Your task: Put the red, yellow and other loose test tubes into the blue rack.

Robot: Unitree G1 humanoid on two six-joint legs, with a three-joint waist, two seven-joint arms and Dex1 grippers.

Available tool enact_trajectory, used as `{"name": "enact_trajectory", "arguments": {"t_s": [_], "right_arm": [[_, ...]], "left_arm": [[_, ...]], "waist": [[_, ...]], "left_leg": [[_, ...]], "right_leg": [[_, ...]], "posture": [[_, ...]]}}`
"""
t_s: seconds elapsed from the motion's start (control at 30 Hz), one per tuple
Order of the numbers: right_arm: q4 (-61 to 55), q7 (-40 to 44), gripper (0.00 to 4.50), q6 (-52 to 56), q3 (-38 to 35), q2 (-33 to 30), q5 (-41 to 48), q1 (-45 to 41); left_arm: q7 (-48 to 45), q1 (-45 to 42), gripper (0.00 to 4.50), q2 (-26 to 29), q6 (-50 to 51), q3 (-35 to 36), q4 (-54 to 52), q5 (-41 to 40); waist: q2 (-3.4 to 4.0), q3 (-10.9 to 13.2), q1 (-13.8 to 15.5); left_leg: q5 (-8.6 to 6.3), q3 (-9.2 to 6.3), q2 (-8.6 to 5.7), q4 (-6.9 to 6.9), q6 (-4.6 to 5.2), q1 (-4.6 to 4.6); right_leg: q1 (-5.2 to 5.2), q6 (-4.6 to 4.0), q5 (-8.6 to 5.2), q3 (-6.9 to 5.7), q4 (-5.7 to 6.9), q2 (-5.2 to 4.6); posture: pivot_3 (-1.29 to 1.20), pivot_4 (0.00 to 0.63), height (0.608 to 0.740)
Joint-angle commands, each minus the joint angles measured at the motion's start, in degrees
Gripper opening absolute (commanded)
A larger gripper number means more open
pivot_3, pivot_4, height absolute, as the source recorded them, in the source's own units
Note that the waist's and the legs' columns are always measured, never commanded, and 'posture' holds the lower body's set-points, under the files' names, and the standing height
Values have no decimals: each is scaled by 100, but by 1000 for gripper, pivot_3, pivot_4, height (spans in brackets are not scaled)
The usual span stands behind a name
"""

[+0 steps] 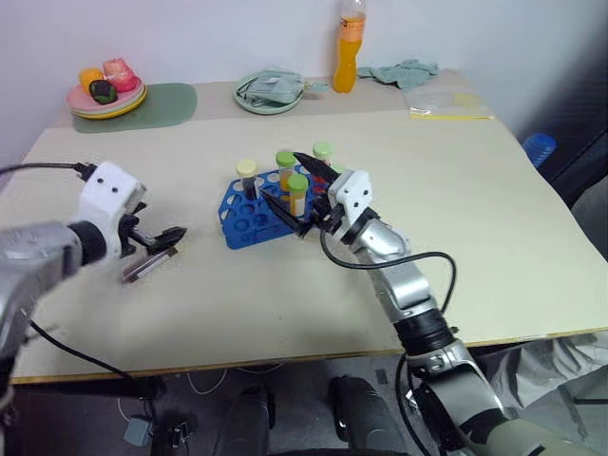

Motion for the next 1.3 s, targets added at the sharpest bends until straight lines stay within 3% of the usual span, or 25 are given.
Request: {"name": "enact_trajectory", "arguments": {"t_s": [0.03, 0.13, 0.23, 0.33, 0.43, 0.6, 0.63, 0.7, 0.8, 0.9, 1.03, 1.07, 1.17, 1.27, 1.3], "right_arm": [[-759, 519, 4479, 511, 22, -308, 362, 47], [-1253, 949, 4479, 1105, -10, -682, 740, 133], [-1793, 1276, 4479, 1576, -2, -1056, 1001, 337], [-2036, 1272, 4479, 1715, 57, -1168, 972, 507], [-2196, 1197, 4500, 1819, 84, -1191, 913, 638], [-2414, 937, 4500, 2027, 72, -1075, 954, 753], [-2460, 901, 4500, 2065, 74, -1072, 957, 774], [-2532, 852, 4500, 2126, 62, -1084, 964, 817], [-2571, 848, 4500, 2155, 3, -1195, 940, 949], [-2496, 789, 4500, 2183, -83, -1289, 888, 1035], [-2211, 589, 4500, 2146, -190, -1366, 730, 1107], [-2136, 544, 4500, 2122, -209, -1362, 698, 1120], [-1900, 461, 4500, 2015, -225, -1320, 598, 1141], [-1725, 392, 4500, 1920, -197, -1282, 478, 1130], [-1684, 378, 4500, 1892, -193, -1279, 441, 1121]], "left_arm": [[-948, -559, 4500, 684, 147, -1161, 682, 299], [-1721, -1199, 4500, 876, -460, -2175, 1257, 928], [-2418, -1906, 4500, 727, -1136, -3209, 2095, 1816], [-2902, -2290, 4500, 484, -1599, -3741, 2783, 2378], [-3200, -2648, 3572, 117, -1855, -4002, 3462, 2805], [-3497, -2683, 946, -124, -2243, -3999, 4027, 3176], [-3464, -2643, 736, -97, -2337, -3860, 4082, 3182], [-3411, -2609, 736, -24, -2502, -3511, 4164, 3090], [-3115, -2361, 736, -87, -2899, -1870, 4042, 2156], [-1980, -1440, 736, -771, -4457, 301, 2896, 1552], [-491, -590, 736, -2197, -3593, 1372, 541, 574], [9, -434, 736, -2699, -3570, 1375, -47, 465], [1374, 96, 736, -4001, -4126, 380, -1332, 1499], [2615, 492, 736, -4975, -4896, -1038, -1350, 3102], [2899, 581, 736, -5307, -4957, -1296, -1243, 3279]], "waist": [[0, 1, -27], [0, 2, -33], [-1, 1, 36], [-1, 1, 34], [-4, 3, 44], [-10, 6, 30], [-11, 5, 30], [-11, 5, 34], [-20, 9, 42], [-24, 10, 60], [-25, 8, 97], [-27, 6, 123], [-32, 3, 215], [-34, 1, 235], [-33, 0, 234]], "left_leg": [[0, -1, 1, 0, 0, -2], [0, 0, 1, 2, 0, -4], [0, 0, 1, 6, 0, -9], [0, 5, 1, 7, 0, -9], [1, 4, 1, 9, 1, -10], [0, 4, 2, 13, 1, -14], [0, 4, 2, 12, 1, -13], [0, 2, 2, 13, 1, -13], [0, 0, 3, 13, 1, -15], [0, -3, 6, 18, 1, -21], [0, -1, 4, 25, 0, -21], [0, 2, 1, 28, 0, -21], [0, 4, -5, 41, 0, -20], [0, 4, -16, 44, -1, -19], [0, 6, -16, 44, -1, -15]], "right_leg": [[0, 0, -1, -1, 1, 2], [0, 0, -1, -1, 1, 2], [-2, -1, -1, -3, 0, 3], [-2, 0, -1, 0, -1, 3], [-3, 0, -2, -1, 2, 4], [-5, 1, -1, 0, 1, 3], [-5, 1, -1, 0, 2, 2], [-6, 1, -2, 0, 2, 2], [-8, 1, -1, -1, 3, 1], [-10, 2, -1, -4, 1, -10], [-7, 6, 1, -2, 2, -33], [-2, 8, 2, -2, -1, -33], [6, 16, 6, 0, 0, -33], [8, 18, 9, 4, 1, -29], [8, 17, 10, 6, 2, -27]], "posture": [[0, 150, 740], [0, 150, 740], [0, 150, 740], [0, 150, 740], [0, 150, 740], [0, 150, 740], [0, 150, 740], [0, 150, 740], [0, 150, 740], [0, 150, 740], [0, 150, 740], [0, 150, 740], [0, 150, 740], [0, 150, 740], [0, 150, 740]]}}
